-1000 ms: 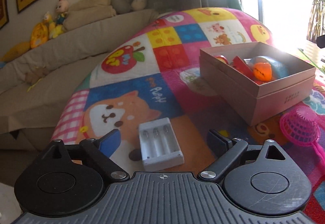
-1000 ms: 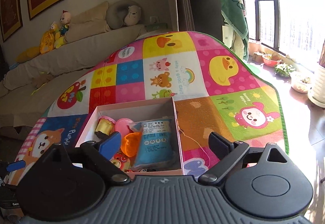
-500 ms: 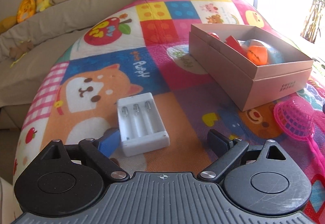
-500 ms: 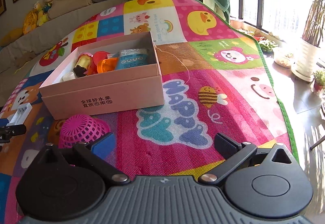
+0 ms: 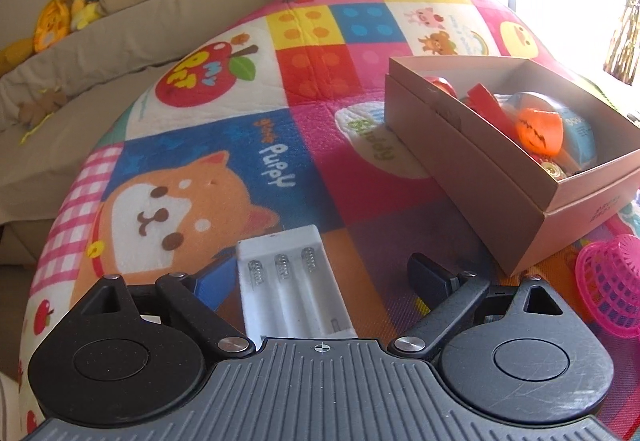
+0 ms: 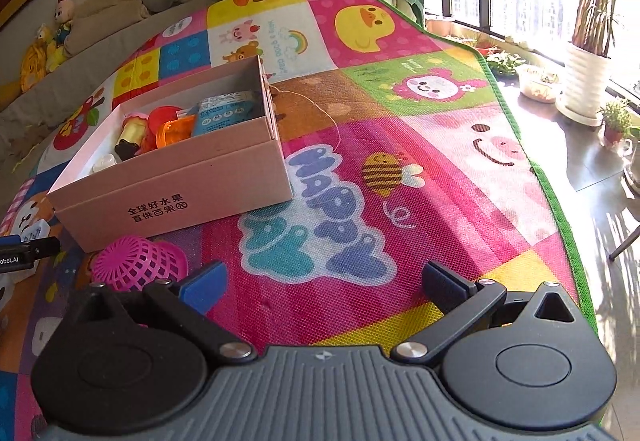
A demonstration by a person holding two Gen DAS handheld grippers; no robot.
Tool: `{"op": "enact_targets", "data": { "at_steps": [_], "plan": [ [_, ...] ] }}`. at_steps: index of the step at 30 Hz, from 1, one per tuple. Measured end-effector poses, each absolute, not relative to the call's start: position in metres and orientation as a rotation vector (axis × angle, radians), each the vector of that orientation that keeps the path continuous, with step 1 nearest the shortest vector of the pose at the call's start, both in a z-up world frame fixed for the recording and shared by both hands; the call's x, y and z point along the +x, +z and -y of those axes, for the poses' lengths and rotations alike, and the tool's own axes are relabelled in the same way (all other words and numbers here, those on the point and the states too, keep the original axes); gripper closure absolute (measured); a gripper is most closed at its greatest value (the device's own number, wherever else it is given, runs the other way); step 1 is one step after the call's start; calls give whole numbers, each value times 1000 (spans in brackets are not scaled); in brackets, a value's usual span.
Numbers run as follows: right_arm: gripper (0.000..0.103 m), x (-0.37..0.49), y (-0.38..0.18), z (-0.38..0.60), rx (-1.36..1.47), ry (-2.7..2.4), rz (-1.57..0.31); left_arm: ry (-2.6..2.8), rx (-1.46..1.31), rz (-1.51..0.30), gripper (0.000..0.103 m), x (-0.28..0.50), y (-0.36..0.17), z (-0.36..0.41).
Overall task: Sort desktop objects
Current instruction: 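Move the left tool to the white battery charger and close on it, then lift the white battery charger off the mat with the left tool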
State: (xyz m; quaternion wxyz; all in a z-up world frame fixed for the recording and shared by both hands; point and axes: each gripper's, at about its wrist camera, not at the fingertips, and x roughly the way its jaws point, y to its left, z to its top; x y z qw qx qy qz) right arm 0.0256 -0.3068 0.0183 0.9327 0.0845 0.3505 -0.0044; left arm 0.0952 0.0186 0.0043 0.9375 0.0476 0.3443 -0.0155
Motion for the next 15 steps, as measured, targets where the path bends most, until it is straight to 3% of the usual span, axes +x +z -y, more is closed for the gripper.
{"op": "enact_targets", "data": {
  "at_steps": [15],
  "plan": [
    [0, 25, 18, 305, 165, -12, -718, -283, 132, -740, 7, 54, 5, 29]
  ]
}}
